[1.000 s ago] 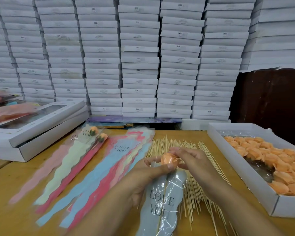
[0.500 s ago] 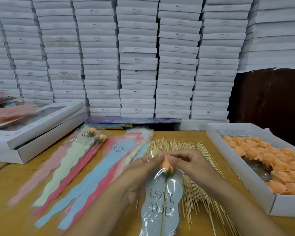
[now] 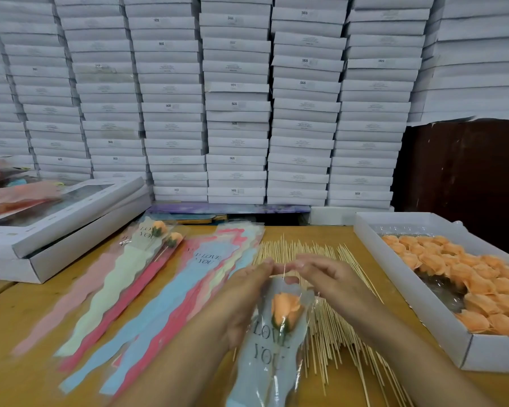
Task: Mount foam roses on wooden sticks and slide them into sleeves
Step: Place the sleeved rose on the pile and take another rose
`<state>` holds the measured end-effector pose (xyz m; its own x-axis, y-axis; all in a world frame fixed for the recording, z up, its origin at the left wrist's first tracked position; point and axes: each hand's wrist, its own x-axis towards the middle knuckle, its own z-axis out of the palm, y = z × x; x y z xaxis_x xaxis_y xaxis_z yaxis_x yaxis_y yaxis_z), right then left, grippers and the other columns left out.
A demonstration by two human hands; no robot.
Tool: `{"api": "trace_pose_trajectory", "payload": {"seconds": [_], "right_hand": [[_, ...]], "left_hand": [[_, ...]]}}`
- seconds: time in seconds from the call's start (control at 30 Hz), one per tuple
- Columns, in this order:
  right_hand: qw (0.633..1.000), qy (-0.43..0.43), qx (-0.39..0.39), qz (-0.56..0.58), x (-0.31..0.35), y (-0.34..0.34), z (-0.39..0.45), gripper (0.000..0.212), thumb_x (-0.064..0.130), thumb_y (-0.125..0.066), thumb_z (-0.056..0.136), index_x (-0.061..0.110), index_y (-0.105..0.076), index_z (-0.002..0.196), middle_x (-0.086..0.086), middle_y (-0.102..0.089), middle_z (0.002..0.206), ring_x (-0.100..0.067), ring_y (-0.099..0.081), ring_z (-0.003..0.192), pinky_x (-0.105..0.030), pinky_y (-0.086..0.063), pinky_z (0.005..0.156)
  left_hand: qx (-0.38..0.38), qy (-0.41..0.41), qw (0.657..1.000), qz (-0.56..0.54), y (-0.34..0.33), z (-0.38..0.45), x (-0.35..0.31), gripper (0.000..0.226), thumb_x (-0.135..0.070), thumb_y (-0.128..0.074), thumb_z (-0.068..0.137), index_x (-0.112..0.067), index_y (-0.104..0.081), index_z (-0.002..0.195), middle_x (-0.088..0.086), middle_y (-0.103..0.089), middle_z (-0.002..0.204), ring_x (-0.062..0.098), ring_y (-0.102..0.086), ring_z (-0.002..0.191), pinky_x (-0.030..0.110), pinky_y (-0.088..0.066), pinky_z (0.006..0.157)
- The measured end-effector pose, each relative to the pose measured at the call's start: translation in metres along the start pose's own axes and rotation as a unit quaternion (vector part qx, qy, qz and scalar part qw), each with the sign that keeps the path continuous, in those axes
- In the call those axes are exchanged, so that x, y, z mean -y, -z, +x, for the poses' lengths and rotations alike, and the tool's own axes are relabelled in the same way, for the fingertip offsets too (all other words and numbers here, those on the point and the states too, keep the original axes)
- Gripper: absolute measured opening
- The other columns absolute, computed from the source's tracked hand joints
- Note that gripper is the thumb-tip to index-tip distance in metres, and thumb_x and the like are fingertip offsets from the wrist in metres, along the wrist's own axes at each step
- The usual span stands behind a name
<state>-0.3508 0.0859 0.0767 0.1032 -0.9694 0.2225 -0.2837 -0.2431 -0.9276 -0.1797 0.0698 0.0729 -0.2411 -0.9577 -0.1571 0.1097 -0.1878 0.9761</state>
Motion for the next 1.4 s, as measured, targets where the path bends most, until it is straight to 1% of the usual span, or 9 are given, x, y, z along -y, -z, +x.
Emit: {"api": "trace_pose_trajectory", "payload": {"seconds": [0.13, 0.27, 0.4, 0.57, 0.7, 0.8, 0.97, 1.3, 1.4], "right_hand": [[0.993, -0.068, -0.010, 0.091, -0.007, -0.001, -0.007, 0.063, 0.057, -0.069, 0.071, 0.034, -0.056, 0.129, 0.008, -0.067, 0.119, -0.012, -0.067, 0.105, -0.035, -0.058, 0.090], [0.970, -0.158, 0.114, 0.144, -0.018, -0.012, -0.017, 0.036, 0.023, -0.079, 0.082, 0.023, -0.061, 0.112, -0.001, -0.078, 0.096, -0.019, -0.075, 0.091, -0.028, -0.060, 0.074], [0.972, -0.173, 0.104, 0.124, -0.032, -0.023, -0.015, 0.017, 0.007, -0.071, 0.088, 0.002, -0.072, 0.104, -0.015, -0.077, 0.099, -0.030, -0.074, 0.094, -0.041, -0.058, 0.089], [0.976, -0.160, 0.004, 0.149, -0.040, -0.015, -0.002, 0.015, 0.013, -0.071, 0.089, 0.003, -0.070, 0.100, -0.011, -0.078, 0.093, -0.026, -0.075, 0.085, -0.035, -0.058, 0.072], [0.969, -0.158, -0.066, 0.178, -0.046, -0.009, 0.010, 0.019, 0.014, -0.073, 0.087, 0.001, -0.069, 0.101, -0.012, -0.078, 0.090, -0.031, -0.075, 0.084, -0.051, -0.057, 0.084], [0.960, -0.161, -0.091, 0.212, -0.050, -0.010, 0.014, 0.019, 0.013, -0.074, 0.086, 0.000, -0.068, 0.099, -0.014, -0.078, 0.091, -0.029, -0.076, 0.081, -0.044, -0.060, 0.081], [0.952, -0.163, -0.034, 0.256, -0.055, -0.017, 0.010, 0.021, 0.017, -0.072, 0.088, 0.001, -0.071, 0.102, -0.017, -0.077, 0.095, -0.031, -0.075, 0.083, -0.031, -0.058, 0.060], [0.938, -0.156, -0.065, 0.303, -0.065, -0.023, 0.007, 0.020, 0.008, -0.070, 0.088, -0.001, -0.070, 0.105, -0.018, -0.076, 0.099, -0.032, -0.075, 0.090, -0.037, -0.059, 0.074], [0.942, -0.157, -0.021, 0.296, -0.065, -0.025, 0.003, 0.021, 0.013, -0.070, 0.089, 0.000, -0.071, 0.106, -0.018, -0.076, 0.101, -0.033, -0.074, 0.094, -0.038, -0.060, 0.077]], "left_hand": [[-0.024, -0.018, 0.999, -0.026, 0.002, 0.000, -0.006, 0.038, -0.040, -0.045, 0.105, -0.014, -0.071, 0.114, 0.004, -0.079, 0.100, 0.018, -0.076, 0.079, 0.028, -0.059, 0.063], [-0.038, -0.021, 0.997, -0.061, 0.003, 0.003, -0.009, 0.040, -0.040, -0.039, 0.107, -0.014, -0.068, 0.118, -0.001, -0.078, 0.106, 0.019, -0.076, 0.086, 0.033, -0.058, 0.073], [-0.037, -0.011, 0.995, -0.095, 0.004, 0.003, -0.006, 0.040, -0.042, -0.042, 0.105, -0.014, -0.065, 0.122, 0.004, -0.076, 0.112, 0.023, -0.075, 0.091, 0.035, -0.057, 0.074], [0.008, 0.052, 0.999, 0.008, 0.011, -0.010, 0.012, 0.031, -0.032, -0.069, 0.093, -0.012, -0.067, 0.117, 0.004, -0.078, 0.087, 0.019, -0.071, 0.072, 0.029, -0.058, 0.058], [0.091, 0.109, 0.985, 0.097, 0.018, -0.018, 0.032, 0.016, -0.018, -0.075, 0.090, -0.012, -0.072, 0.104, 0.009, -0.078, 0.095, 0.016, -0.072, 0.076, 0.028, -0.059, 0.056], [0.111, 0.108, 0.976, 0.155, 0.017, -0.019, 0.041, 0.012, -0.017, -0.078, 0.087, -0.014, -0.076, 0.099, -0.001, -0.077, 0.084, 0.009, -0.071, 0.065, 0.019, -0.052, 0.049], [0.081, 0.083, 0.981, 0.155, 0.009, -0.015, 0.040, 0.019, -0.014, -0.077, 0.087, -0.012, -0.076, 0.105, 0.001, -0.079, 0.097, 0.016, -0.076, 0.087, 0.027, -0.059, 0.067], [0.098, 0.048, 0.980, 0.165, 0.011, -0.021, 0.052, 0.007, -0.017, -0.082, 0.081, -0.023, -0.081, 0.078, -0.007, -0.078, 0.083, 0.004, -0.073, 0.078, 0.015, -0.052, 0.065], [0.099, 0.042, 0.984, 0.145, 0.016, -0.021, 0.057, 0.017, -0.017, -0.084, 0.072, -0.016, -0.082, 0.089, 0.003, -0.079, 0.092, 0.014, -0.074, 0.086, 0.023, -0.055, 0.072]]}}
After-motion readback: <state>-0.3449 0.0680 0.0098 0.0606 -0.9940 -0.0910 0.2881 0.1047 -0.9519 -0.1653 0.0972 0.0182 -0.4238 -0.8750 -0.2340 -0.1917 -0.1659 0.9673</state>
